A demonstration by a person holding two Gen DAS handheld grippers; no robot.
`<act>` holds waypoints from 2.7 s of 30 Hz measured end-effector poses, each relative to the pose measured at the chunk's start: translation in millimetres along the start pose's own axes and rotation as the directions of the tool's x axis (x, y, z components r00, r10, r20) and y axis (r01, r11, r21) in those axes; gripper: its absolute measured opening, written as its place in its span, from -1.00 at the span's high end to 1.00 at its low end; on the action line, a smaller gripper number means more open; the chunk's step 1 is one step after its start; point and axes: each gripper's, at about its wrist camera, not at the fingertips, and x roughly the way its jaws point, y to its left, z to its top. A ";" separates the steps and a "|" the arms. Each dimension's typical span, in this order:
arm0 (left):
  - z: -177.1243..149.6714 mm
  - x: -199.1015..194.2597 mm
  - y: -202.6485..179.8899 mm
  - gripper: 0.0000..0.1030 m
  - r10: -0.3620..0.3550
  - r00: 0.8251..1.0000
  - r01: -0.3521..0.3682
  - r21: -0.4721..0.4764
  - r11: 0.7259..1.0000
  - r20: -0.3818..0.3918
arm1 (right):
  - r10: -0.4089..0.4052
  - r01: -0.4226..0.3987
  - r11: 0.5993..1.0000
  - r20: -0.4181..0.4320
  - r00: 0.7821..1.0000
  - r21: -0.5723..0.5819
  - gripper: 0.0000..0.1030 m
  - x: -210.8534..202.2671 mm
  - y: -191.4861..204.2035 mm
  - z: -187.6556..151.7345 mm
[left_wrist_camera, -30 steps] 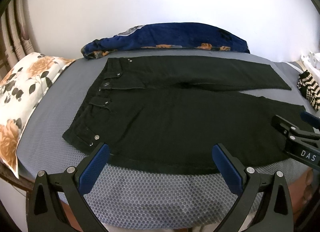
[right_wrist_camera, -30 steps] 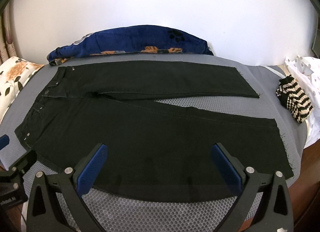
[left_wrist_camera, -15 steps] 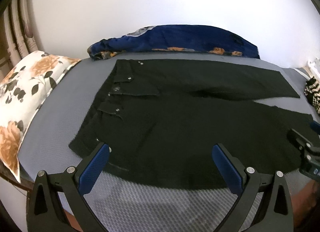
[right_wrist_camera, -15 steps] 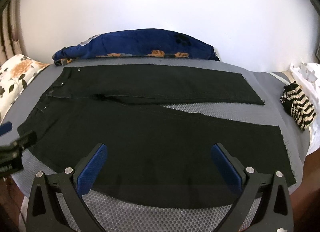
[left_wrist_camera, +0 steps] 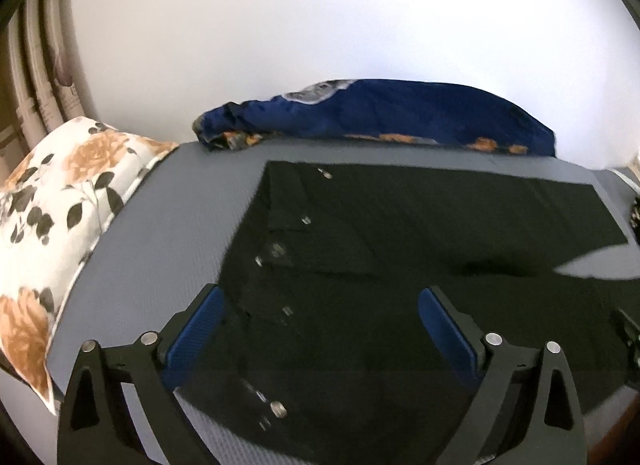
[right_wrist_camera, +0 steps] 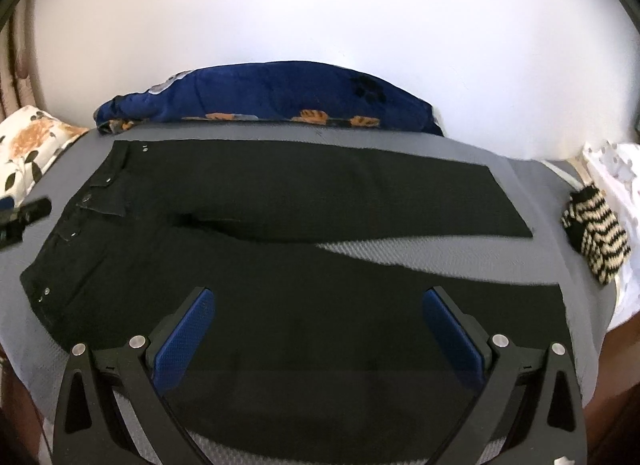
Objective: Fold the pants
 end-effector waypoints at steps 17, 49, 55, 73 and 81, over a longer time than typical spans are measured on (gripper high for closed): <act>74.6 137.7 92.9 0.10 -0.415 0.899 0.380 -0.227 0.897 -0.137 | 0.307 -0.308 0.951 -0.040 0.951 -0.035 -1.00 58.0 34.8 76.8; 101.2 291.8 164.3 0.48 -0.722 0.671 0.575 -0.497 0.649 -0.166 | 0.347 -0.351 0.936 -0.155 0.925 -0.001 -1.00 171.4 72.4 115.0; 114.3 302.1 150.5 0.48 -0.750 0.641 0.619 -0.468 0.631 -0.163 | 0.344 -0.348 0.937 -0.164 0.925 0.000 -1.00 176.6 73.7 110.5; 115.8 300.0 112.9 0.72 -0.722 0.662 0.625 -0.384 0.679 -0.200 | 0.363 -0.371 0.928 -0.176 0.915 -0.019 -1.00 199.0 73.5 120.8; 114.9 314.9 115.6 0.74 -0.753 0.621 0.612 -0.465 0.639 -0.218 | 0.365 -0.375 0.926 -0.164 0.916 -0.038 -1.00 192.8 73.4 120.3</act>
